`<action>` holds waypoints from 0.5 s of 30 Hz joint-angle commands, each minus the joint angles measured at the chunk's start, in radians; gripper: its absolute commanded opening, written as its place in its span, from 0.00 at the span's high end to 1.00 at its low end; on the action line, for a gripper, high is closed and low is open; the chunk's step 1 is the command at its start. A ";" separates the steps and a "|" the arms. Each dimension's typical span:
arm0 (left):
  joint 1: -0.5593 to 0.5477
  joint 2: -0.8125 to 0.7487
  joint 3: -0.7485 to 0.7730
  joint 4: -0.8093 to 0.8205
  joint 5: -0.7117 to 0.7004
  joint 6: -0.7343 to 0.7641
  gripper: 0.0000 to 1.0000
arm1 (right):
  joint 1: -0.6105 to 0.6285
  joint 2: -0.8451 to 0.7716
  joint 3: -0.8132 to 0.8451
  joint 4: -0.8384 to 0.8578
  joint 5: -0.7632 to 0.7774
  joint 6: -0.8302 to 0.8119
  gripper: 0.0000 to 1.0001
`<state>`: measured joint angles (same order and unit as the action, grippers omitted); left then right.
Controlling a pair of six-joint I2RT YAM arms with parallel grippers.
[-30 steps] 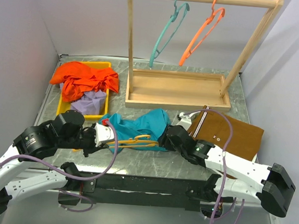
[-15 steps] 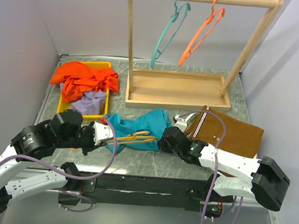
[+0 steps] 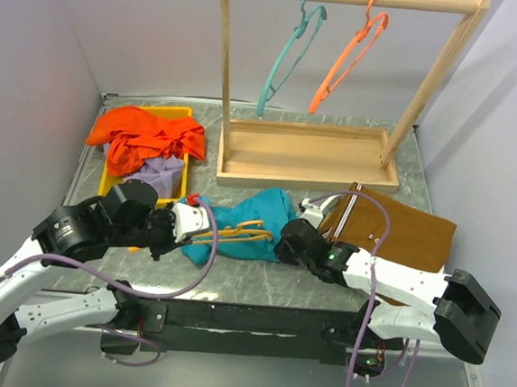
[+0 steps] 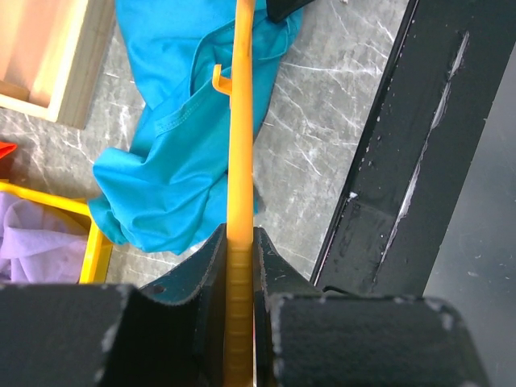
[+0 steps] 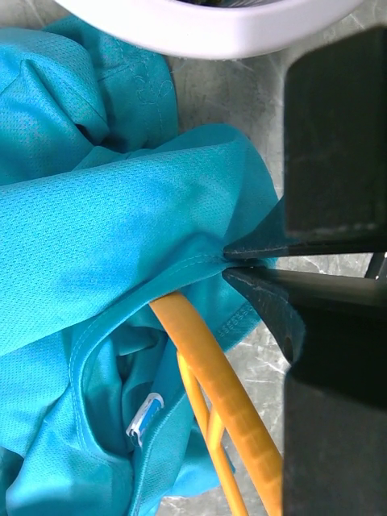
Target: Place the t-shirt on the hanger
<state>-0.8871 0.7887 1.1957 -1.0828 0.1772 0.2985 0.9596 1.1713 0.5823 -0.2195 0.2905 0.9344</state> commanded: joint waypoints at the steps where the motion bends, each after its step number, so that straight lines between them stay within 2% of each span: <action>1: -0.006 0.001 0.045 0.008 0.008 0.010 0.99 | -0.002 0.004 0.010 0.028 0.030 -0.002 0.87; 8: -0.006 0.009 0.007 0.038 0.016 0.011 0.99 | -0.001 -0.025 0.034 -0.018 0.082 -0.017 1.00; 15: -0.006 0.018 -0.010 0.072 0.042 -0.004 0.99 | 0.001 -0.036 0.138 -0.073 0.153 -0.071 1.00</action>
<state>-0.8879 0.8062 1.1931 -1.0756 0.1867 0.2977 0.9596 1.1660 0.6243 -0.2768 0.3656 0.9066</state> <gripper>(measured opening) 0.171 0.009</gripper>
